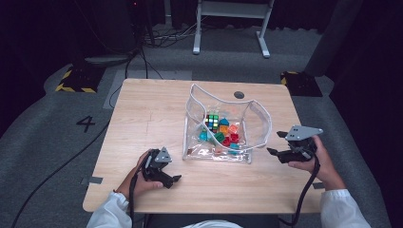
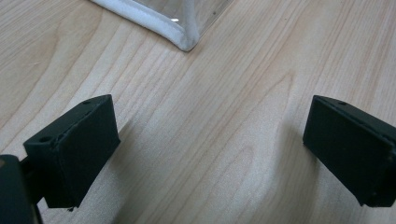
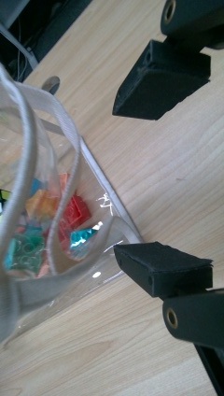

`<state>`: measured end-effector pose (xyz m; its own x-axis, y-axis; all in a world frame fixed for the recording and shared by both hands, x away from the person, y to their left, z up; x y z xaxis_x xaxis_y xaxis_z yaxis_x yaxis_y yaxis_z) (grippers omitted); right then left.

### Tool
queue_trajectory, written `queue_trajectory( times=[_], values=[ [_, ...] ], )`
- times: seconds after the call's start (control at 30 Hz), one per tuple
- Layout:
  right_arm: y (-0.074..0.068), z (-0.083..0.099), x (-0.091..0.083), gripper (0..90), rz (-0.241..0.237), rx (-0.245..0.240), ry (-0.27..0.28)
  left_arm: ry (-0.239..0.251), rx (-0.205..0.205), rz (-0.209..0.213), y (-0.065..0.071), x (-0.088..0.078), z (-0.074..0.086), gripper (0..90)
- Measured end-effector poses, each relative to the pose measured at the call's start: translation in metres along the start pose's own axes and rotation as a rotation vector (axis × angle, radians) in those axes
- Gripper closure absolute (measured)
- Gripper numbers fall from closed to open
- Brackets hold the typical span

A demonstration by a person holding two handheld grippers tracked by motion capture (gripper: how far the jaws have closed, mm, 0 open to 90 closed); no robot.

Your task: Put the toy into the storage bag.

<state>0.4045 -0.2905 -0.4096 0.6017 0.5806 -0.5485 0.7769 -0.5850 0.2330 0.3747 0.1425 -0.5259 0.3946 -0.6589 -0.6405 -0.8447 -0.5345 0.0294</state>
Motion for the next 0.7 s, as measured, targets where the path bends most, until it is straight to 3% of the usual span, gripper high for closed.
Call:
queue_trajectory(
  times=[0.23, 0.7],
  values=[
    [-0.001, 0.013, 0.008, 27.9, 0.014, 0.033, -0.007, -0.001, 0.001, -0.001, 0.000, 0.000, 0.000, 3.5],
    [-0.011, 0.034, 0.016, 24.4, 0.055, 0.036, -0.041, 0.000, 0.000, 0.000, 0.000, 0.000, 0.000, 3.5]
  ],
)
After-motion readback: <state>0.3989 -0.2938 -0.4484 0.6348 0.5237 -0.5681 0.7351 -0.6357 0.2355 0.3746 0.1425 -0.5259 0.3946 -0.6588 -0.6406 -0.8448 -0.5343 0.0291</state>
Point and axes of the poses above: each handheld gripper's, and its own axes: x roughly forward along the jaws, z roughly out of its underside, y roughly to its right, the point moved 3 cm from there along x, roughly forward along the jaws, and after that the axes turned 9 degrees about y, right-handed, at the moved point
